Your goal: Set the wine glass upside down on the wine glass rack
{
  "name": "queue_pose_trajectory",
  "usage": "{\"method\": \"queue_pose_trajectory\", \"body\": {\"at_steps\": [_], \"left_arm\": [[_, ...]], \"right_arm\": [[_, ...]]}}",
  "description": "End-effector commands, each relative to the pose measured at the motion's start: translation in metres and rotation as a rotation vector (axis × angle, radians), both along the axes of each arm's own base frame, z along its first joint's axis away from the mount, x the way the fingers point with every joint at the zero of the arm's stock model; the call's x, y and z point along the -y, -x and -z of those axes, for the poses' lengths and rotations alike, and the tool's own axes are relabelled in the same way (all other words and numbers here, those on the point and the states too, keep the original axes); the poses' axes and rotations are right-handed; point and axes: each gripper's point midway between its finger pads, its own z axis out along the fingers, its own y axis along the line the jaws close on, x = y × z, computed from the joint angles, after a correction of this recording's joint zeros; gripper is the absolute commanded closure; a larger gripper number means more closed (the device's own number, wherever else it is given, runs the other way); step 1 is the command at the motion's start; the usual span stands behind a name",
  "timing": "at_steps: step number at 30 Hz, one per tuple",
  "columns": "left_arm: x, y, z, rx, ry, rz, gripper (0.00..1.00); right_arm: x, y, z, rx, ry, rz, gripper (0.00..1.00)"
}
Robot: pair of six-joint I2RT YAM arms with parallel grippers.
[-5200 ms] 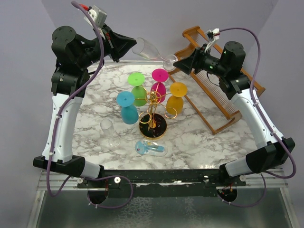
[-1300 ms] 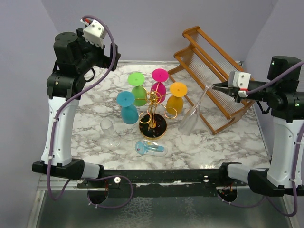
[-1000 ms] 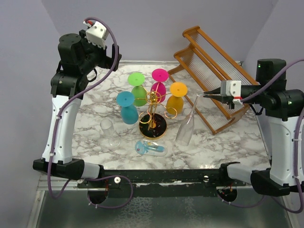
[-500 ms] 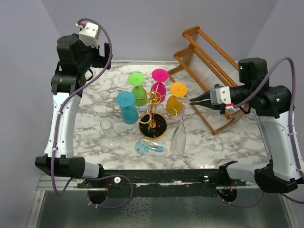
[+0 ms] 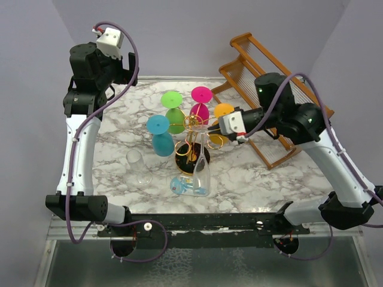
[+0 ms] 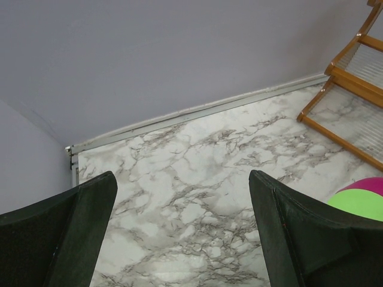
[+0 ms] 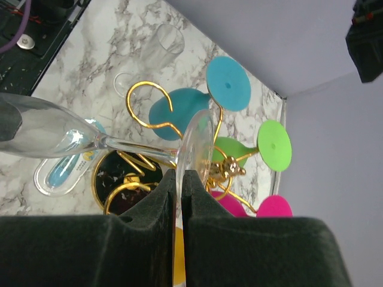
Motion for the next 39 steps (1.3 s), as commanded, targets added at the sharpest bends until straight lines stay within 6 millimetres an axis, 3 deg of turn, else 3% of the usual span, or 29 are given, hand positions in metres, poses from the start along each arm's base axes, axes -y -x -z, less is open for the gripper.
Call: {"method": "queue_pose_trajectory", "body": {"at_steps": [1,13,26,39], "left_arm": [[0.004,-0.004,-0.004,0.018,0.021,0.024,0.06],[0.012,0.002,-0.012,0.038,0.039,0.066,0.06],[0.014,0.006,-0.015,0.047,0.038,0.079,0.06],[0.015,0.005,-0.010,0.040,0.039,0.088,0.06]], "right_arm": [[-0.025,-0.011,0.004,0.080,0.039,0.124,0.99],[-0.029,-0.026,0.017,0.160,0.096,0.265,0.99],[-0.009,-0.039,0.018,0.229,0.110,0.383,0.99],[0.008,-0.036,0.022,0.267,0.129,0.411,0.99]]}}
